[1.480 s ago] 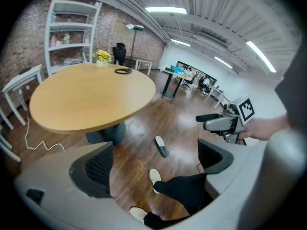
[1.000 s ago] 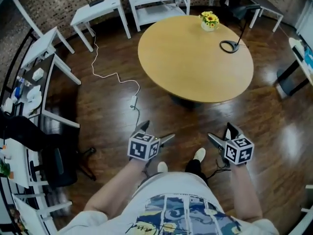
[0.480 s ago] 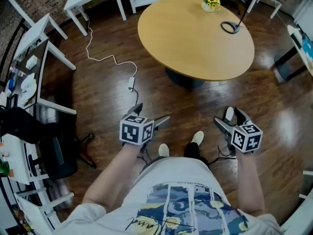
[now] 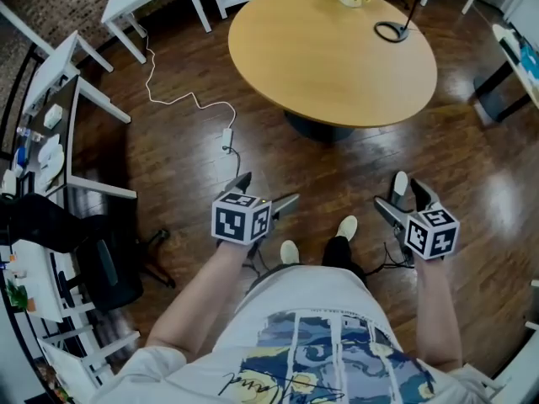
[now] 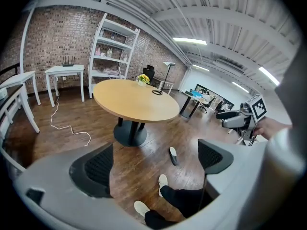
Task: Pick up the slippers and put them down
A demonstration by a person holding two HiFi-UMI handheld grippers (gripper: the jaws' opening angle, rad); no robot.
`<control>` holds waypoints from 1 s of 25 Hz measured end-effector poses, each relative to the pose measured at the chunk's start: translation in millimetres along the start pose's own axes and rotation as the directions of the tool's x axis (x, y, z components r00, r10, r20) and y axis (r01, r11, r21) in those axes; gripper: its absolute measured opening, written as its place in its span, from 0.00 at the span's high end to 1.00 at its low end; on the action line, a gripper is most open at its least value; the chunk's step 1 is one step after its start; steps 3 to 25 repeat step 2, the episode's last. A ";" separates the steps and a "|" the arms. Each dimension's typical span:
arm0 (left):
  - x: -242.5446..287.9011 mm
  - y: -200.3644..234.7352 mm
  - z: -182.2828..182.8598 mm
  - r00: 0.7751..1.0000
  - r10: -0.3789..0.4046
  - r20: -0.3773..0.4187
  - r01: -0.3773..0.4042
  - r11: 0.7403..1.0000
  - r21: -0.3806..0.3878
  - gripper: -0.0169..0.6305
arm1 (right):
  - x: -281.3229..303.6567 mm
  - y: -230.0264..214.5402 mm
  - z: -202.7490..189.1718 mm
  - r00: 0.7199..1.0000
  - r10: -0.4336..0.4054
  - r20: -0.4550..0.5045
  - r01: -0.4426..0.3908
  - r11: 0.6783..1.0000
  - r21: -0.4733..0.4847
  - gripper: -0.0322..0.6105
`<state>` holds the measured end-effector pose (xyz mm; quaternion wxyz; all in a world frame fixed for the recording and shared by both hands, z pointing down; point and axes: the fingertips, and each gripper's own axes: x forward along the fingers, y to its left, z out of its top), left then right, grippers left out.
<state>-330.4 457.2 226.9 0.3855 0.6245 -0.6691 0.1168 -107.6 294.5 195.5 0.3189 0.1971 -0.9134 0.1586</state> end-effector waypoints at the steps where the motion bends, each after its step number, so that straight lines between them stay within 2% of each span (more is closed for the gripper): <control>1: 2.9 -3.3 -0.3 1.000 -0.005 -0.002 0.005 1.000 0.003 0.12 | -1.9 -2.7 -2.4 1.000 -0.005 -0.002 0.005 1.000 -0.001 0.17; 25: 5.7 -6.6 -0.6 1.000 -0.010 -0.003 0.010 1.000 0.006 0.12 | -3.8 -5.4 -4.7 1.000 -0.010 -0.003 0.010 1.000 -0.001 0.17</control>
